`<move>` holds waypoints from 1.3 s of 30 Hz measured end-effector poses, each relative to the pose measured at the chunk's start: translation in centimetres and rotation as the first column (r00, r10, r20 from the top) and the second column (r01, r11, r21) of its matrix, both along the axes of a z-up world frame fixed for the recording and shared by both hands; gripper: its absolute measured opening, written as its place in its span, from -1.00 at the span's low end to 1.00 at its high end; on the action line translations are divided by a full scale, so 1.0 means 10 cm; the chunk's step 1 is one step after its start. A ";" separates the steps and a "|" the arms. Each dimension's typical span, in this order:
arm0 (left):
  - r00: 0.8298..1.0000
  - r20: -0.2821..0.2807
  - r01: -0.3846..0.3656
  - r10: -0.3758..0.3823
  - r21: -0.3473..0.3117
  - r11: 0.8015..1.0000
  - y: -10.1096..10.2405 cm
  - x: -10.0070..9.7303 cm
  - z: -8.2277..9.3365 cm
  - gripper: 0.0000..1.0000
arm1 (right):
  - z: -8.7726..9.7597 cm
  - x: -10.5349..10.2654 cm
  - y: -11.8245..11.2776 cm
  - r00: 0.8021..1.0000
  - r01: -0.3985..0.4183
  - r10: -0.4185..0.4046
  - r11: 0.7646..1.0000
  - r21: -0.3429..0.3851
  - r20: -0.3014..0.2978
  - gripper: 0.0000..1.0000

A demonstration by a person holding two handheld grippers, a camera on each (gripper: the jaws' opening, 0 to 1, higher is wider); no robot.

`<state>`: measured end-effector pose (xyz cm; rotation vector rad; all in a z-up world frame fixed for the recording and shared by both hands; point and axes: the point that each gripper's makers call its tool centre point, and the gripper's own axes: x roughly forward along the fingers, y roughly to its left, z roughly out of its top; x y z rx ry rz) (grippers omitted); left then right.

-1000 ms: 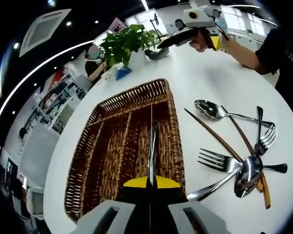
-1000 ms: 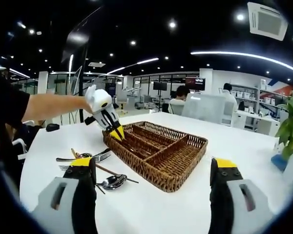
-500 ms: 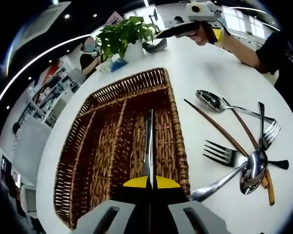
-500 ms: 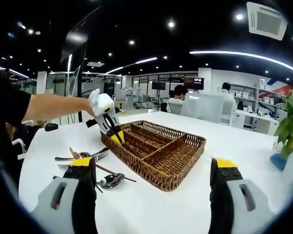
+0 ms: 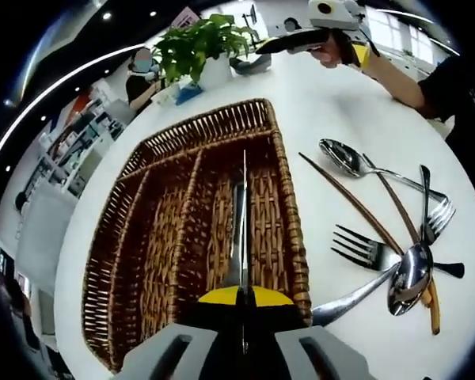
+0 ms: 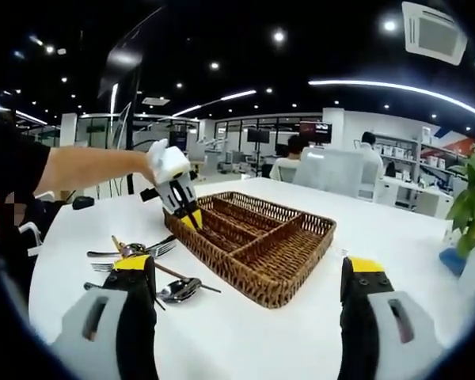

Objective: Arrange the knives, forks, and spoons in their matching storage slots by inserting each utensil handle-first until every utensil is classified and aligned in the correct compartment

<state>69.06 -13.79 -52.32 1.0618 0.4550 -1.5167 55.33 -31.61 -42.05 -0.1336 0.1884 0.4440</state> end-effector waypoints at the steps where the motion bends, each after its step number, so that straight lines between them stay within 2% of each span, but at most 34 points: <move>1: 1.000 0.000 -0.003 0.003 -0.002 1.000 0.00 0.00 0.00 -0.92 | 0.00 0.00 0.00 1.000 0.001 -0.001 1.000 0.000 0.000 0.99; 11: 0.999 0.054 0.008 -0.003 -0.087 0.996 -0.02 0.02 0.07 -0.82 | -0.01 0.00 0.01 1.000 -0.002 0.002 1.000 -0.001 0.001 0.99; 14: 0.997 0.076 -0.009 0.018 -0.118 0.993 0.01 0.06 0.11 -0.70 | -0.01 0.01 0.00 1.000 0.000 0.000 1.000 0.001 0.000 0.99; 17: 0.997 0.018 -0.064 0.070 -0.222 0.973 0.02 0.01 0.23 -0.63 | -0.02 0.01 0.01 1.000 -0.001 0.001 1.000 0.001 -0.002 0.99; 20: 0.996 0.003 -0.090 0.094 -0.277 0.957 0.02 0.04 0.32 -0.52 | -0.03 0.01 0.01 1.000 -0.002 0.002 1.000 -0.001 -0.003 0.99; 21: 0.992 -0.038 -0.127 0.122 -0.346 0.930 0.04 0.04 0.43 -0.47 | -0.04 0.01 0.02 1.000 -0.006 0.006 1.000 -0.003 -0.006 0.99; 22: 0.987 -0.053 -0.160 0.151 -0.393 0.905 0.05 0.07 0.50 -0.36 | -0.04 0.01 0.03 1.000 -0.007 0.007 1.000 -0.003 -0.006 0.99; 24: 0.976 -0.077 -0.215 0.202 -0.432 0.876 0.10 0.13 0.57 -0.14 | -0.04 0.01 0.03 1.000 -0.009 0.009 1.000 -0.002 -0.006 0.99; 25: 0.974 -0.086 -0.227 0.211 -0.437 0.870 0.11 0.13 0.58 0.04 | -0.04 0.01 0.04 1.000 -0.009 0.009 1.000 -0.001 -0.006 0.99; 26: 0.963 -0.131 -0.270 0.236 -0.457 0.848 0.13 0.13 0.61 0.19 | -0.04 0.01 0.04 1.000 -0.009 0.009 1.000 0.000 -0.005 0.99; 28: 0.946 -0.191 -0.323 0.262 -0.473 0.820 0.16 0.11 0.63 0.57 | -0.05 0.01 0.05 1.000 -0.010 0.010 1.000 -0.002 -0.007 0.99; 29: 0.942 -0.212 -0.332 0.259 -0.492 0.805 0.15 0.09 0.64 0.71 | -0.05 0.01 0.06 1.000 -0.012 0.012 1.000 -0.005 -0.008 0.99; 31: 0.937 -0.213 -0.348 0.277 -0.516 0.782 0.18 0.09 0.65 0.99 | -0.06 0.02 0.06 1.000 -0.014 0.013 1.000 -0.004 -0.009 0.99; 33: 0.930 -0.212 -0.368 0.301 -0.528 0.765 0.24 0.10 0.67 1.00 | -0.07 0.02 0.07 1.000 -0.015 0.015 1.000 -0.005 -0.010 0.99; 35: 0.919 -0.227 -0.395 0.323 -0.562 0.727 0.28 0.11 0.74 1.00 | -0.08 0.03 0.07 1.000 -0.013 0.013 1.000 -0.006 -0.011 0.99; 38: 0.915 -0.233 -0.402 0.329 -0.584 0.706 0.37 0.06 0.85 1.00 | -0.10 0.03 0.08 1.000 -0.014 0.014 1.000 -0.009 -0.014 0.99; 39: 0.909 -0.246 -0.416 0.336 -0.586 0.695 0.39 0.05 0.88 1.00 | -0.10 0.04 0.09 1.000 -0.015 0.015 1.000 -0.011 -0.013 0.99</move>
